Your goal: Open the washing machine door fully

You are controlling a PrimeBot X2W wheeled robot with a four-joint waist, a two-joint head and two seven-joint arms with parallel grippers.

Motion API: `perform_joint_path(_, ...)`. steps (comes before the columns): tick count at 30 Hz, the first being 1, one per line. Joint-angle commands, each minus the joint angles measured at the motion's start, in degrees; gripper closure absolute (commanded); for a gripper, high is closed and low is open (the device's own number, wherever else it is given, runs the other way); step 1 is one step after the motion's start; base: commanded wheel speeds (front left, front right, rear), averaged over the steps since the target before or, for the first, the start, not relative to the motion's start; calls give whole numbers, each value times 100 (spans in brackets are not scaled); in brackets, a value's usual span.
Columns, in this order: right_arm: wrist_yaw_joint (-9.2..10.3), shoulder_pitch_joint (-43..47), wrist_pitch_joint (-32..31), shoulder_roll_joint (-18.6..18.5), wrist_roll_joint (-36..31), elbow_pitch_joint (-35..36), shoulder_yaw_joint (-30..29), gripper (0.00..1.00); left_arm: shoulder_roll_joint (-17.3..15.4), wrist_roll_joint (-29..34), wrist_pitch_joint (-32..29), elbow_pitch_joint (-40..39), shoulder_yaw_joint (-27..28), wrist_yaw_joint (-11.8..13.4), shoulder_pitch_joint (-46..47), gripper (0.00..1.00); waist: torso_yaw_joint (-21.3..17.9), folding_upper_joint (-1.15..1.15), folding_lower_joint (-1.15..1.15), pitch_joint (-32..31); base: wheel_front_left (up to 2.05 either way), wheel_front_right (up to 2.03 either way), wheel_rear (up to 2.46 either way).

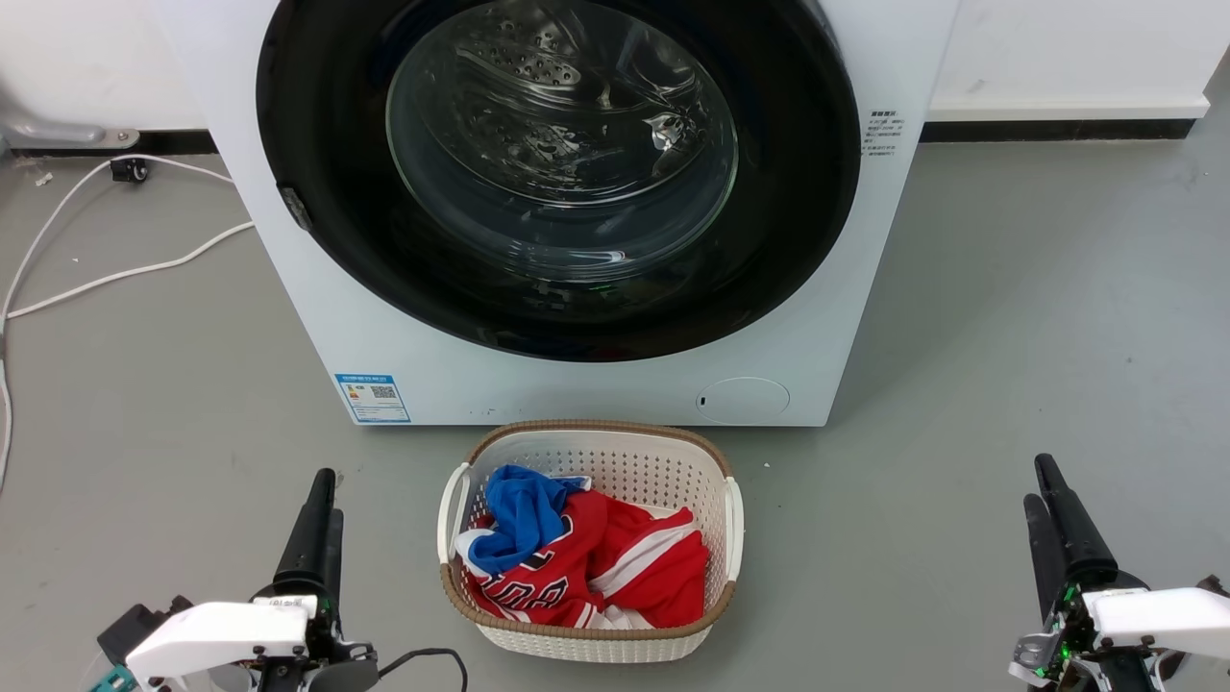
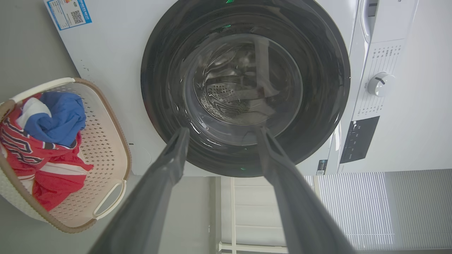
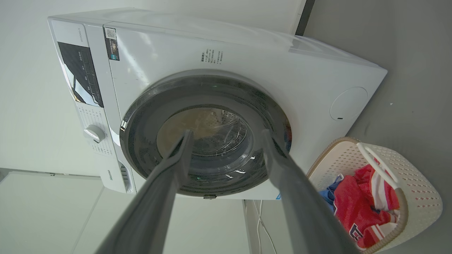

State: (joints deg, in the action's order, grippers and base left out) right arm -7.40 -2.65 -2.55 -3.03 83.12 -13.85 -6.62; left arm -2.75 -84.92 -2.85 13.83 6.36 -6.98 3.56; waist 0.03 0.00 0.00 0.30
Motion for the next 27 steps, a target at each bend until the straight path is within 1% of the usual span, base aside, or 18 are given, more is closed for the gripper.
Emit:
perform_joint_path(1, -9, -40, 57, -13, -217, 176, -3, 0, -9, 197, 57, -175, 18, 19, 78, 0, 0, 0, 0, 2, 0, 0, 0)
perform_joint_path(15, -10, 90, 390, -9, -2025, 802, 46, 0, -11, 2078, 395, -722, -298, 415, -19, 0, 4, 0, 0, 19, 0, 0, 0)
perform_joint_path(27, -10, 266, 640, -5, -3707, 1188, 247, 0, -13, 3533, 648, -883, -567, 683, -110, 0, 8, 0, 0, 22, 0, 0, 0)
